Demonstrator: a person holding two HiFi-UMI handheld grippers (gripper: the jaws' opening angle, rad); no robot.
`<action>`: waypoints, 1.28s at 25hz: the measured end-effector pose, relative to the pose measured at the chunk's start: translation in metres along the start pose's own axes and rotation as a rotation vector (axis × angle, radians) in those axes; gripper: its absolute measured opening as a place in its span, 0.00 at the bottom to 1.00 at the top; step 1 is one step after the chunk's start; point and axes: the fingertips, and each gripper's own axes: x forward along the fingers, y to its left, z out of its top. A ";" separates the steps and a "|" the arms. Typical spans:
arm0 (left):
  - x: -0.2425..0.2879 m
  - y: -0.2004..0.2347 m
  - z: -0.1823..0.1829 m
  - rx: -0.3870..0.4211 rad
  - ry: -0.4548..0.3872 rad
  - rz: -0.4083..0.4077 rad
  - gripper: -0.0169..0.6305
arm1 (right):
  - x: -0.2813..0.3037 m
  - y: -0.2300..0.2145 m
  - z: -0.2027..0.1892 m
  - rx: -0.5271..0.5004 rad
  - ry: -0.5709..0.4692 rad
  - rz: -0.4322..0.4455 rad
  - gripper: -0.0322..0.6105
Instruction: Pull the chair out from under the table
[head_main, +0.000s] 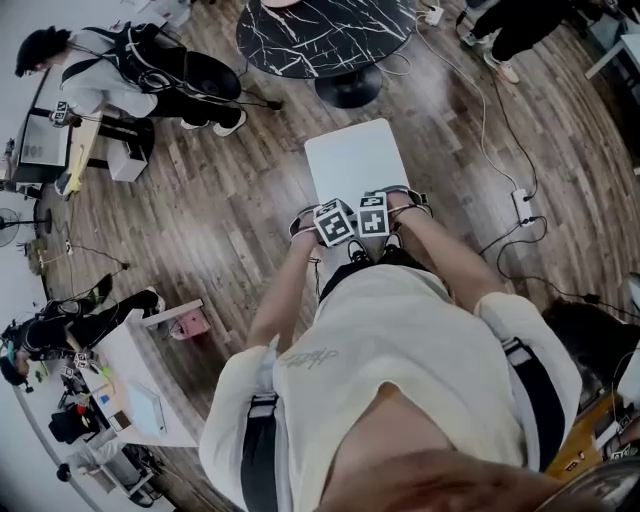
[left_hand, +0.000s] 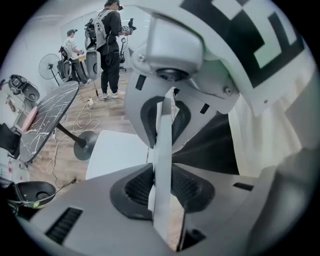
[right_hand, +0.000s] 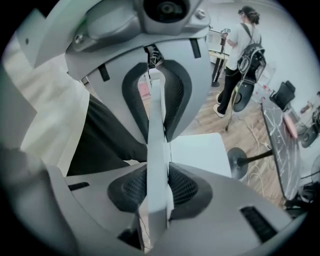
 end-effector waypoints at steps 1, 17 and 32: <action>-0.002 -0.001 -0.001 -0.008 -0.003 -0.004 0.18 | -0.003 0.000 -0.002 0.001 -0.003 -0.028 0.21; -0.125 0.025 0.002 -0.379 -0.463 0.151 0.07 | -0.145 -0.028 0.009 0.470 -0.451 -0.322 0.09; -0.299 0.087 0.053 -0.426 -0.883 0.558 0.05 | -0.322 -0.095 0.025 0.665 -0.910 -0.703 0.05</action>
